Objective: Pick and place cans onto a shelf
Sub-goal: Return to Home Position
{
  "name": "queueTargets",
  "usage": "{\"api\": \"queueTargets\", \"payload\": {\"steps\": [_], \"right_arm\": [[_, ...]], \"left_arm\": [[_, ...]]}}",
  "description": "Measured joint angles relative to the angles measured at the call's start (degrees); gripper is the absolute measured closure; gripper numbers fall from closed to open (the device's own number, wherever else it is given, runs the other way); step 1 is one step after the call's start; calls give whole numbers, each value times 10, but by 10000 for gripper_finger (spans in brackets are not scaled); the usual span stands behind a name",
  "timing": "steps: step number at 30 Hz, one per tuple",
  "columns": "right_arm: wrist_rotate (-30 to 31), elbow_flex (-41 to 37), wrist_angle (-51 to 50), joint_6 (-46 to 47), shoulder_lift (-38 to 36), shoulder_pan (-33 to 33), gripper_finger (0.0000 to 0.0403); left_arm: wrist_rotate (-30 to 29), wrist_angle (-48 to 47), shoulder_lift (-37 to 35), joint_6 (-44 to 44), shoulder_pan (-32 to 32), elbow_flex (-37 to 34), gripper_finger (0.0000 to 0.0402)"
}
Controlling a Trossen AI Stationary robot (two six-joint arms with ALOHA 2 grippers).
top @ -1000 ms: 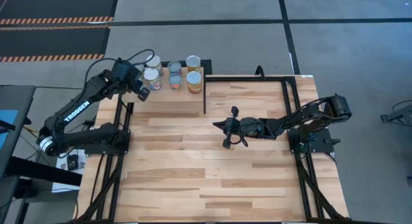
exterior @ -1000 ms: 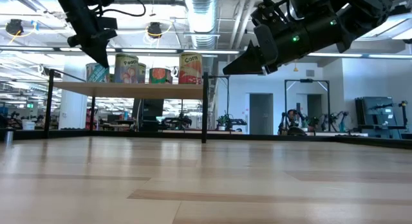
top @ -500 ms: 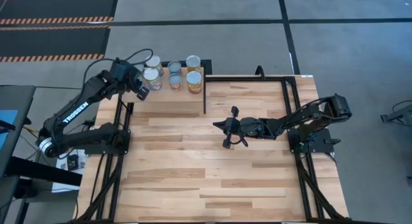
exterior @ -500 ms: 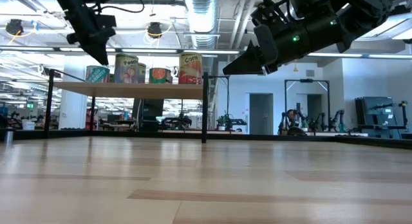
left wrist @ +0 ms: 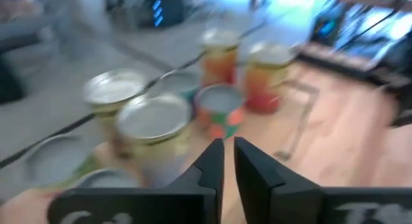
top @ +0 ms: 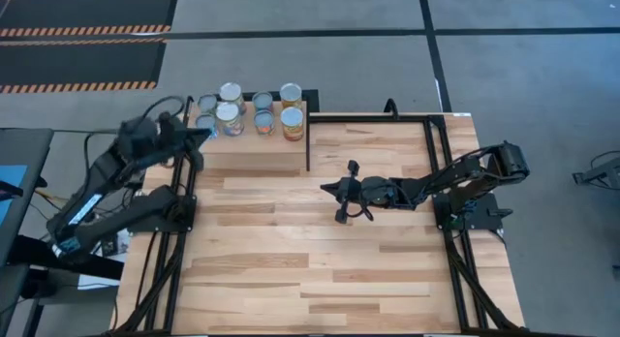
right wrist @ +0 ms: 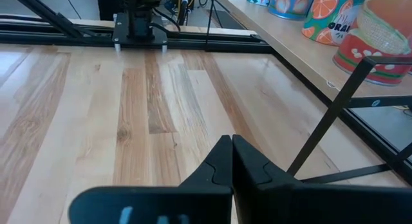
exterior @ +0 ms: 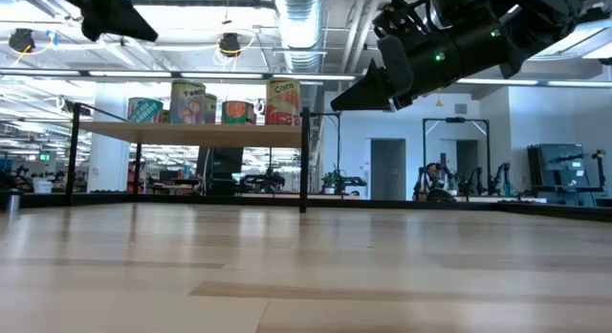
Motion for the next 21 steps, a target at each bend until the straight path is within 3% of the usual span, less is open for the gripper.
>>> {"api": "queueTargets", "payload": {"steps": [3,9,13,21], "right_arm": [[1,0,10,-2,0,0,390],[2,0,32,-13,0,1,391],[4,-3,55,-35,0,13,398],[-37,-100,237,-71,-1,19,399]], "left_arm": [[36,59,-67,-26,-32,-61,396],[92,198,-161,-80,-89,-172,400],[102,249,-192,-86,-126,-230,401],[102,332,-207,-55,-200,-316,401]]}}
